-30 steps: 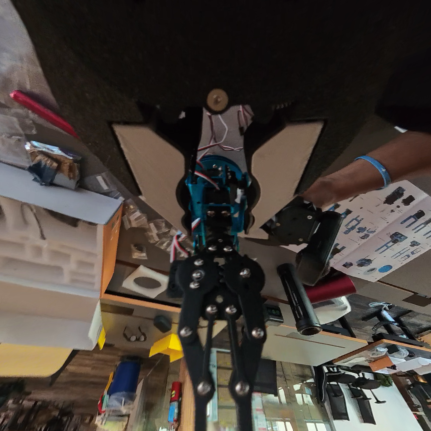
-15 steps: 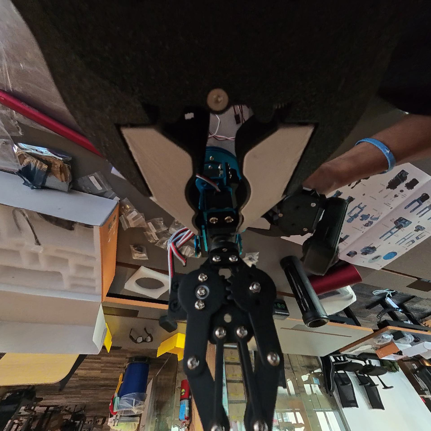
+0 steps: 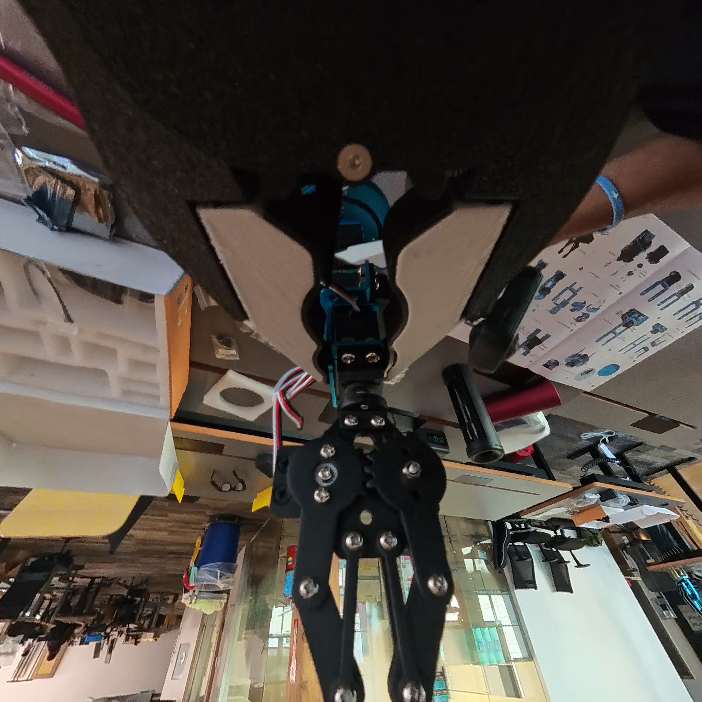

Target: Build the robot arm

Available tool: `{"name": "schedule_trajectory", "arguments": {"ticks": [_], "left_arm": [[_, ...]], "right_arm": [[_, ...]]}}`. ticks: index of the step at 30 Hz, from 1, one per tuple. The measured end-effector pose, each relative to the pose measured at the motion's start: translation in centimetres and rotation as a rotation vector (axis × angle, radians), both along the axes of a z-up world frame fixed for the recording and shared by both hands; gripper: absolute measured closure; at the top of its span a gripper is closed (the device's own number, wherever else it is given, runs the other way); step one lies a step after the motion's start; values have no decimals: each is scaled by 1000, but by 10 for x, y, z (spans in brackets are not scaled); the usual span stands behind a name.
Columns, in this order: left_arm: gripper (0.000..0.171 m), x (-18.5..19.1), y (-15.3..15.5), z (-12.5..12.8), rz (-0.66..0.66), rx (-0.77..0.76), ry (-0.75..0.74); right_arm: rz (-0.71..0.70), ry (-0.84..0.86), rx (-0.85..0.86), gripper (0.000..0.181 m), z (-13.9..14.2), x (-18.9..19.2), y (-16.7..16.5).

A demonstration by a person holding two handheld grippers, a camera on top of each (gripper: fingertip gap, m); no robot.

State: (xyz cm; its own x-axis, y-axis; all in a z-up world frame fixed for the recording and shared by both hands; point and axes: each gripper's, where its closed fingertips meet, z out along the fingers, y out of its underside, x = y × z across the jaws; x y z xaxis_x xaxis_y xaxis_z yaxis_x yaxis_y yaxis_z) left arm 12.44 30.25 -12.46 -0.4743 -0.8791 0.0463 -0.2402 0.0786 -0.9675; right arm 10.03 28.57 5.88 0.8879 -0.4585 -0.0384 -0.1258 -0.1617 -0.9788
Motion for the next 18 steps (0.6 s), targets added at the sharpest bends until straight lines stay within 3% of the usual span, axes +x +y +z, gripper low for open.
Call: {"name": "schedule_trajectory", "arguments": {"ticks": [12,18], "left_arm": [[149,-1,-2,2,18,10,-33],[149,1,-5,2,23,-19,-4]], "right_arm": [[55,-67,43,158,28,11,50],[53,-33,45,157,26,18,41]]}}
